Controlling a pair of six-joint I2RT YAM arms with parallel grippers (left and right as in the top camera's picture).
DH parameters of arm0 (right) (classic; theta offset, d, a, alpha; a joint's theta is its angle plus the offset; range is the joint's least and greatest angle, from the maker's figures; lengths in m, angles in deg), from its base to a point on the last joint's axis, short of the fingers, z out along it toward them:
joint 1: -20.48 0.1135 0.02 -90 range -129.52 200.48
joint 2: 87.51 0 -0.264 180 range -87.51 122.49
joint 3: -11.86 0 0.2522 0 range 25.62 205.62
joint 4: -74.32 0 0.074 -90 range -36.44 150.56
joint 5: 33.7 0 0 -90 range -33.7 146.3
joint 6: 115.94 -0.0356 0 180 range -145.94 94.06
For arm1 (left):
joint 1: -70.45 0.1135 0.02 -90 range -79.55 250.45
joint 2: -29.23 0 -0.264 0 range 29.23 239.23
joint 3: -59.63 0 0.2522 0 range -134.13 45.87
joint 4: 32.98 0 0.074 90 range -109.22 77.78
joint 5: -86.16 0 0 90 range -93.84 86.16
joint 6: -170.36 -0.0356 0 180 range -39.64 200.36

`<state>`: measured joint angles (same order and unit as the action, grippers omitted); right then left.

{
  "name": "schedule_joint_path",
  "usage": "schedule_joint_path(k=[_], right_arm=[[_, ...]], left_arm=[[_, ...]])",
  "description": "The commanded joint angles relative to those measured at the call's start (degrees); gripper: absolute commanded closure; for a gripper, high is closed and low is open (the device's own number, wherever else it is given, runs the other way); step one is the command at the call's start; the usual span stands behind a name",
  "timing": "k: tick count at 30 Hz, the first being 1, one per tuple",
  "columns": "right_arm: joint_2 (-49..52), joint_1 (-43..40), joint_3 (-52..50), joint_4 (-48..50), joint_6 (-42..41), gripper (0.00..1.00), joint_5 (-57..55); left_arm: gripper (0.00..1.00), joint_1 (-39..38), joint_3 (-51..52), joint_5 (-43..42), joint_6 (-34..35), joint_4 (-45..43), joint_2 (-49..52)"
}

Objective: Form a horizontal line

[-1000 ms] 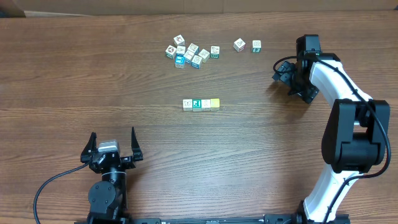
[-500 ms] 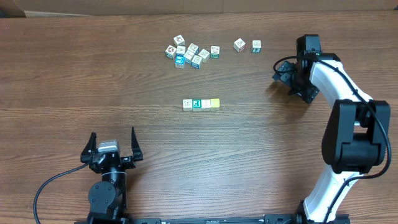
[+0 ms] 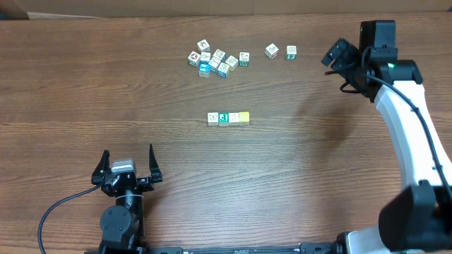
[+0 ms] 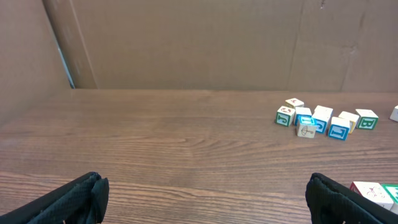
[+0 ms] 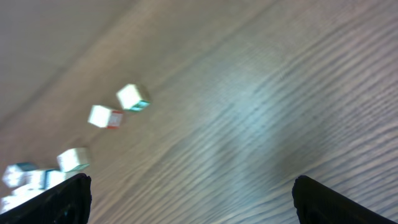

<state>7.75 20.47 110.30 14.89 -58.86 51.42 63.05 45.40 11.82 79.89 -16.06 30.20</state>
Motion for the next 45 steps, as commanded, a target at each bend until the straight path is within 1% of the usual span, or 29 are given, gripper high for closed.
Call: schedule_joint_path(k=[1, 7, 11, 19, 21, 24, 26, 29, 32, 35, 39, 45], right_arm=[[-5.4, 1.4, -0.1, 0.2, -0.3, 0.00, -0.2], [-12.7, 2.8, -0.1, 0.1, 0.3, 0.00, -0.7], [-18.5, 2.7, -0.1, -1.4, 0.3, 0.00, -6.6], [-31.2, 2.7, -0.1, -2.0, 0.3, 0.00, -6.7], [-34.4, 2.7, -0.1, -5.3, 0.3, 0.00, -7.9], [-38.1, 2.7, -1.2, -12.6, 0.3, 0.00, -11.3], [-40.9, 2.7, -4.3, -14.4, 0.3, 0.00, -14.0], [-46.5, 2.6, -12.5, -13.4, 0.3, 0.00, -16.5], [-53.3, 2.6, -22.8, -10.3, 0.2, 0.00, -16.4], [-60.0, 2.6, -30.5, -9.9, -0.3, 0.00, -15.5], [-66.4, 2.6, -36.9, -10.6, -0.2, 0.00, -15.9], [-71.2, 2.6, -41.7, -8.4, -0.1, 0.00, -17.4]], left_arm=[[0.00, -0.2, 0.2, 0.0, -1.3, 0.0, -0.7], [0.00, -0.2, 0.2, 0.0, -1.3, 0.0, -0.7], [0.00, -0.2, 0.2, 0.0, -1.3, 0.0, -0.7], [0.00, -0.2, 0.2, 0.0, -1.3, 0.0, -0.7], [0.00, -0.2, 0.2, 0.0, -1.3, 0.0, -0.7], [0.00, -0.2, 0.2, 0.0, -1.3, 0.0, -0.7], [0.00, -0.2, 0.2, 0.0, -1.3, 0.0, -0.7], [0.00, -0.2, 0.2, 0.0, -1.3, 0.0, -0.7], [0.00, -0.2, 0.2, 0.0, -1.3, 0.0, -0.7], [0.00, -0.2, 0.2, 0.0, -1.3, 0.0, -0.7], [0.00, -0.2, 0.2, 0.0, -1.3, 0.0, -0.7], [0.00, -0.2, 0.2, 0.0, -1.3, 0.0, -0.7]])
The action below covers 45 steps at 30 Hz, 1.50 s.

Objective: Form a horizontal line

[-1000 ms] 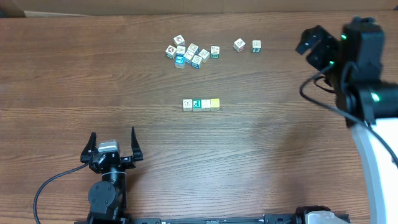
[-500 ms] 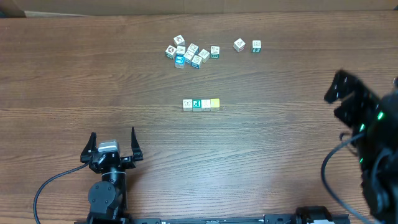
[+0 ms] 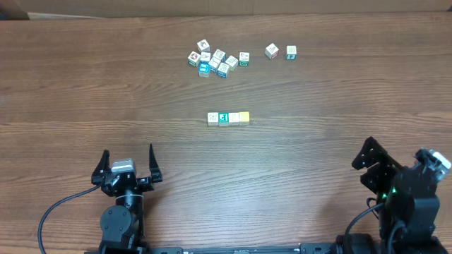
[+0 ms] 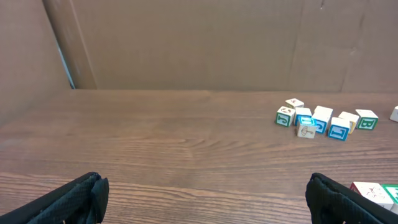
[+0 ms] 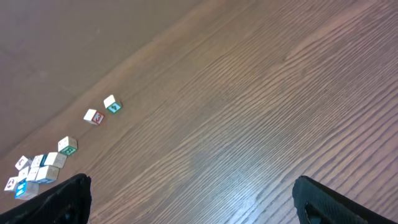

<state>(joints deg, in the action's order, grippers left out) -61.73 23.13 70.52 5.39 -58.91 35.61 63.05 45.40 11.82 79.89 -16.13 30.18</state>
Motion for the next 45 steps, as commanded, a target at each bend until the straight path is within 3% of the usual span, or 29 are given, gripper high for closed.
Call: schedule_joint_path(k=[1, 18, 33, 36, 45], right_arm=[[-2.4, -0.1, -2.9, 1.8, 0.0, 0.00, -1.6], [-20.8, -0.2, -26.6, 24.1, 2.9, 0.00, 5.2], [-25.6, -0.2, -42.8, 66.4, 21.0, 0.00, 13.5], [-25.6, -0.3, -44.5, 67.4, 21.3, 0.00, 13.3], [-25.6, -3.7, -44.5, 51.2, 21.6, 0.00, 15.7]], left_arm=[[0.00, -0.2, 0.2, 0.0, -1.3, 0.0, -0.7], [0.00, -0.2, 0.2, 0.0, -1.3, 0.0, -0.7], [0.00, -0.2, 0.2, 0.0, -1.3, 0.0, -0.7], [0.00, -0.2, 0.2, 0.0, -1.3, 0.0, -0.7], [0.00, -0.2, 0.2, 0.0, -1.3, 0.0, -0.7]])
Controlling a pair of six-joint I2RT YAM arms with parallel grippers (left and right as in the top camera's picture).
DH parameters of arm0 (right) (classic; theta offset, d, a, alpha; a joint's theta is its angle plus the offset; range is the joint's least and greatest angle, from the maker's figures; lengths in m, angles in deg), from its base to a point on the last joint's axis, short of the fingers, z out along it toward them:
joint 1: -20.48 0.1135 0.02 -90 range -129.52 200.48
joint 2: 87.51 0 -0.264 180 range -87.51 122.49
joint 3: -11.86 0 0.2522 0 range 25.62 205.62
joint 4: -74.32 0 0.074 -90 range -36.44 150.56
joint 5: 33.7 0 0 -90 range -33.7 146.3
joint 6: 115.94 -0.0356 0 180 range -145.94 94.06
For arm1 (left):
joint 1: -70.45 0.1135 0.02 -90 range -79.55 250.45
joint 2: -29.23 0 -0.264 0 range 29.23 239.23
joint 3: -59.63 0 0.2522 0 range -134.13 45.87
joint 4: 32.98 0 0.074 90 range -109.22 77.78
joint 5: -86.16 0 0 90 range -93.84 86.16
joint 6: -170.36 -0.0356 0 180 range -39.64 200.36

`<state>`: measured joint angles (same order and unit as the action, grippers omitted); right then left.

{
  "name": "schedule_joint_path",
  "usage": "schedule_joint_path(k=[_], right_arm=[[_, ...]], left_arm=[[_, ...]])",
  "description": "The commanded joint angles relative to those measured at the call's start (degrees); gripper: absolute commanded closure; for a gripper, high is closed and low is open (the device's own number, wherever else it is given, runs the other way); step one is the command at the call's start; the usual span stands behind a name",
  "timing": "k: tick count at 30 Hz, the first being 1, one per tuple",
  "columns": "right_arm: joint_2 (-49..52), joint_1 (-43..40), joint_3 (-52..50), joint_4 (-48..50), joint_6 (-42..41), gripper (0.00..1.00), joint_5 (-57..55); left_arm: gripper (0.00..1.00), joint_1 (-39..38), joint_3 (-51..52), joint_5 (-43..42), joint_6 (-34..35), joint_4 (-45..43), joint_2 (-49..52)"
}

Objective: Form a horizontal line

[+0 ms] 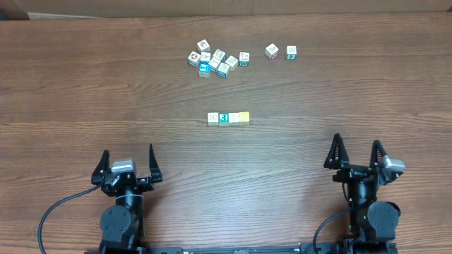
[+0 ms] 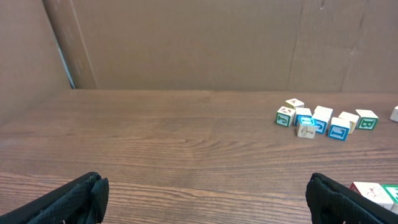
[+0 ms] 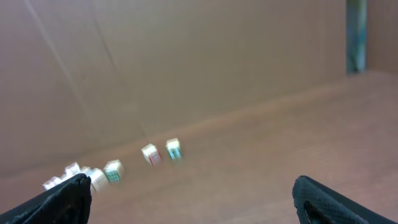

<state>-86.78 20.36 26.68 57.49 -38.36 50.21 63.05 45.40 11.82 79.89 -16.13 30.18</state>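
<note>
A short row of small picture cubes (image 1: 228, 118) lies side by side at the table's middle, running left to right. A loose cluster of cubes (image 1: 215, 61) sits at the far side, also in the left wrist view (image 2: 323, 119). Two more cubes (image 1: 280, 51) lie apart to its right, blurred in the right wrist view (image 3: 160, 152). My left gripper (image 1: 128, 164) rests open at the near left edge. My right gripper (image 1: 357, 153) rests open at the near right edge. Neither holds anything.
Brown cardboard walls (image 2: 199, 43) stand behind the wooden table (image 1: 85, 85). The row's left end shows at the lower right corner of the left wrist view (image 2: 373, 191). A black cable (image 1: 53, 212) curls by the left arm's base.
My right arm has swung round at the near right edge: its gripper now points toward the far side of the table, still open. The cubes and left arm have not moved.
My right gripper was open and empty at the far right, beside the two separate cubes. Then the arm was folded back at the near right corner. Now it sits parked there, facing the cubes. The row and the loose cubes stayed as they were.
</note>
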Motion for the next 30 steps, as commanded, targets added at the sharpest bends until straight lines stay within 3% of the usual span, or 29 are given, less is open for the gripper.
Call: schedule_joint_path(k=[1, 7, 30], right_arm=[[-0.6, -1.1, -0.6, -1.3, 2.7, 0.00, 1.6], [-0.6, -1.1, -0.6, -1.6, 12.0, 0.00, 4.7], [-0.6, -1.1, -0.6, -1.6, 12.1, 0.00, 4.9]], left_arm=[[0.00, -0.2, 0.2, 0.0, -1.3, 0.0, -0.7], [0.00, -0.2, 0.2, 0.0, -1.3, 0.0, -0.7], [0.00, -0.2, 0.2, 0.0, -1.3, 0.0, -0.7]])
